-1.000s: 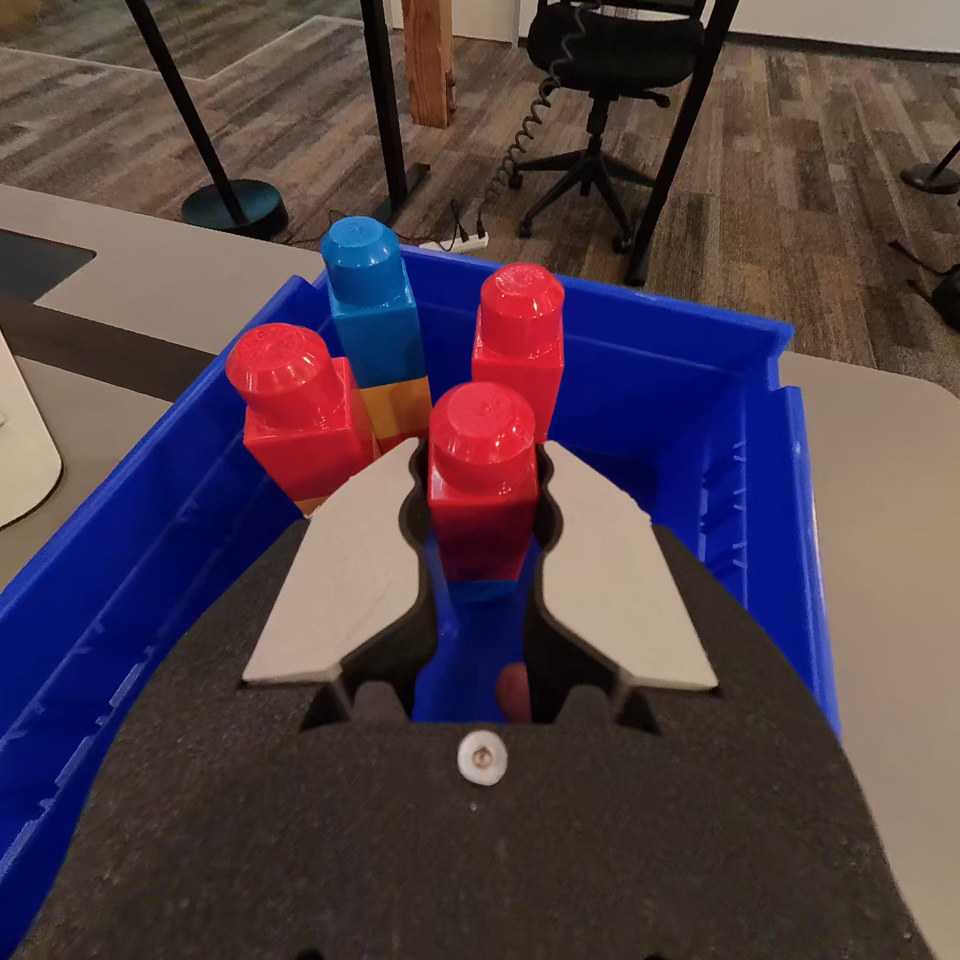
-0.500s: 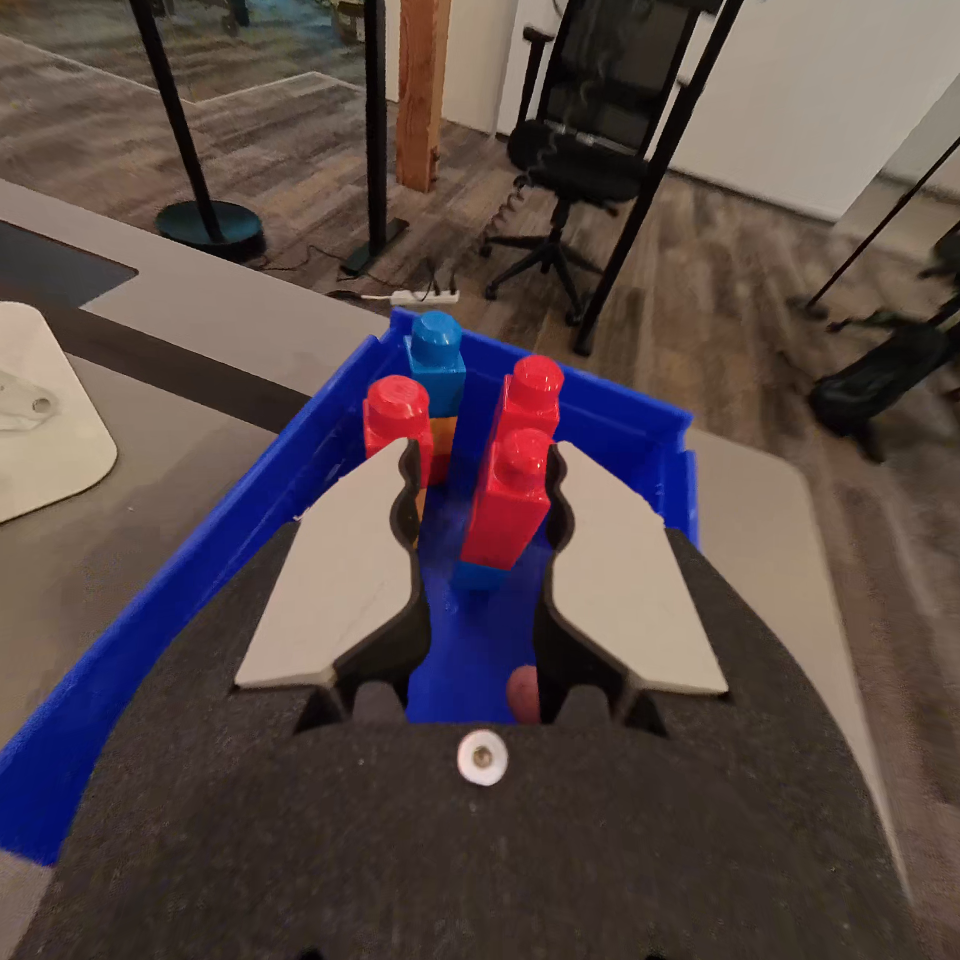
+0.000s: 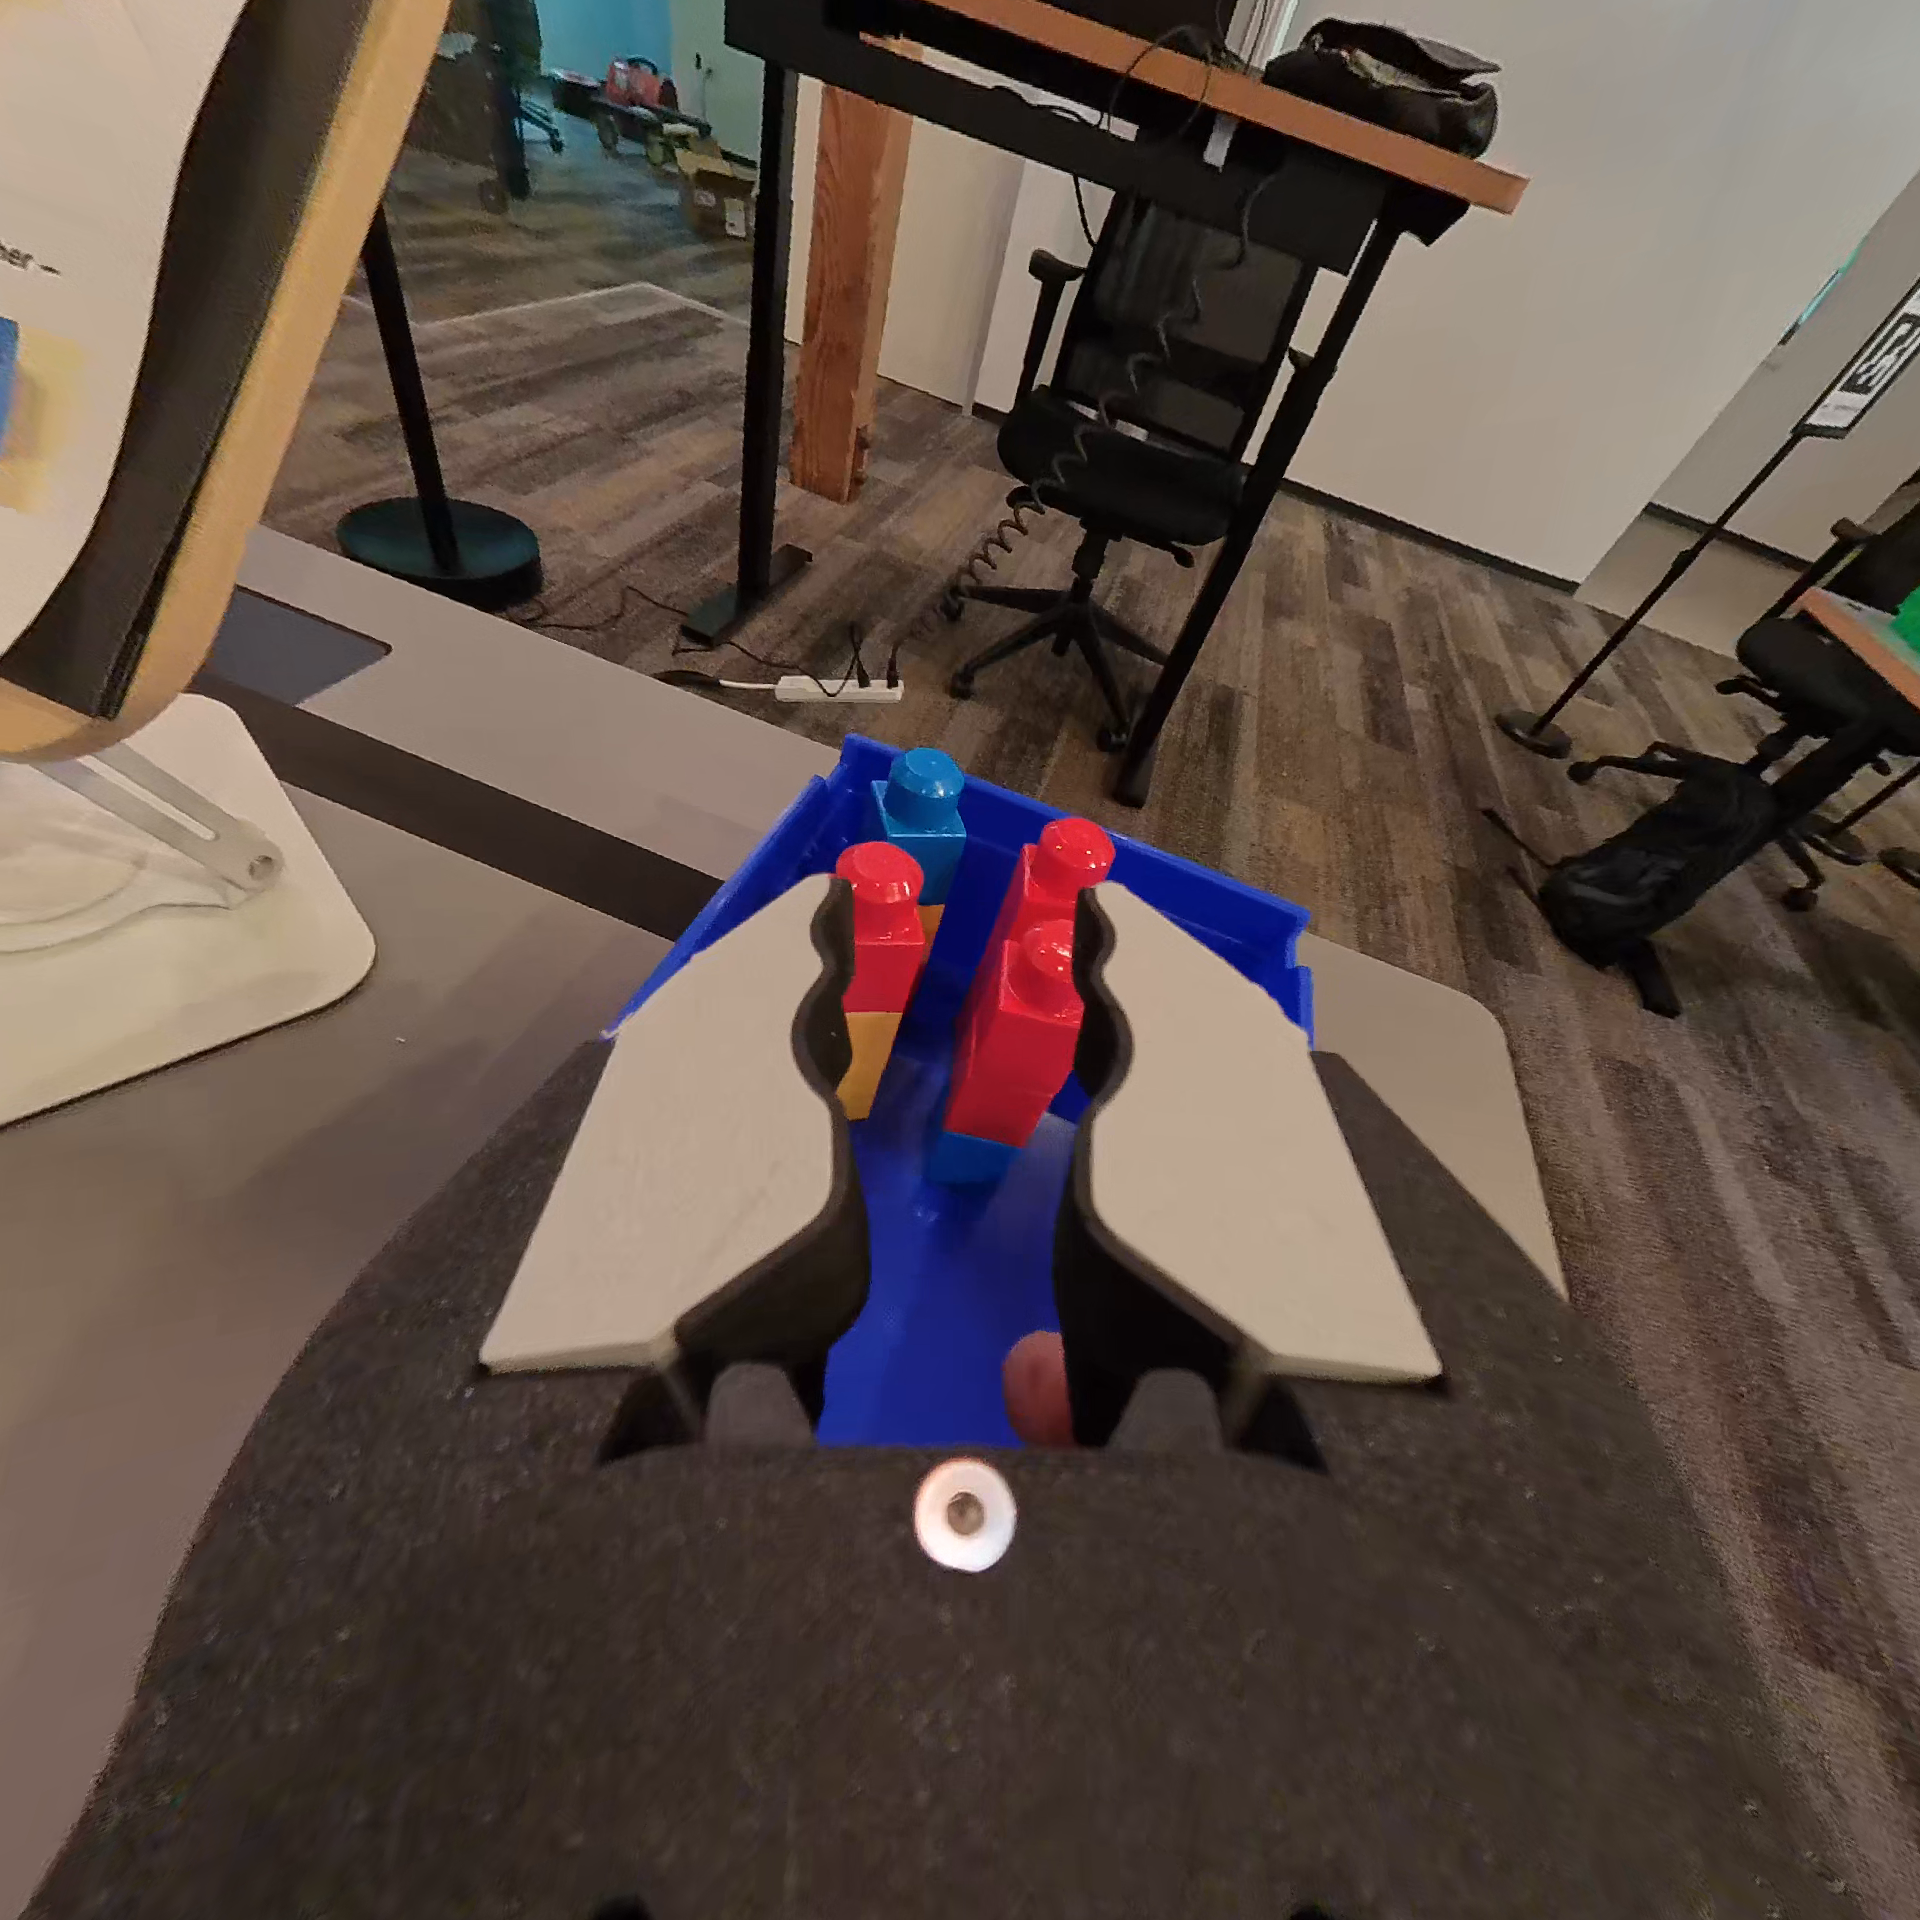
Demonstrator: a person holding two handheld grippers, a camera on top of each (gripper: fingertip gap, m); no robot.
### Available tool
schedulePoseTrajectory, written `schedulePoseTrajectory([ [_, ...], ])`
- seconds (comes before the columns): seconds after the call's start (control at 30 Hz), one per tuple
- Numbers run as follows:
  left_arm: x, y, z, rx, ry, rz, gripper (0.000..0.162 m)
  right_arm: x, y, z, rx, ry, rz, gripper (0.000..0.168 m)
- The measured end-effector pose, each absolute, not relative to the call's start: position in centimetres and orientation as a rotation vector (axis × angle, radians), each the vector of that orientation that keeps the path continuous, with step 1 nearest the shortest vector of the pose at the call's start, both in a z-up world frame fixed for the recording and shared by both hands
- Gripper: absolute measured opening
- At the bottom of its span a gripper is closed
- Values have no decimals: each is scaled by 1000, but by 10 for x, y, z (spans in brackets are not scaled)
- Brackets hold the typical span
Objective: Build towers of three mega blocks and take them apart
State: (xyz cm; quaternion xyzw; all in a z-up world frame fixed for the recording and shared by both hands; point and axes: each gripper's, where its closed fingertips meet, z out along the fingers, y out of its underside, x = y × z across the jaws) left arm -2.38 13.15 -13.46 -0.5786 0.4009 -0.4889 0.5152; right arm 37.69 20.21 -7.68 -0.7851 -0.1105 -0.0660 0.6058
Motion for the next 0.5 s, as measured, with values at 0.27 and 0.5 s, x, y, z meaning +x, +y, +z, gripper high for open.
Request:
schedulePoseTrajectory([
  [0.27, -46, 143, -122, -1423, 925, -1018, 32, 294, 179, -41, -1705, -501, -80, 21],
  [0.5, -171, 205, -109, -1696, 763, -456, 34, 109, 155, -75, -1585, -875, 337, 6],
])
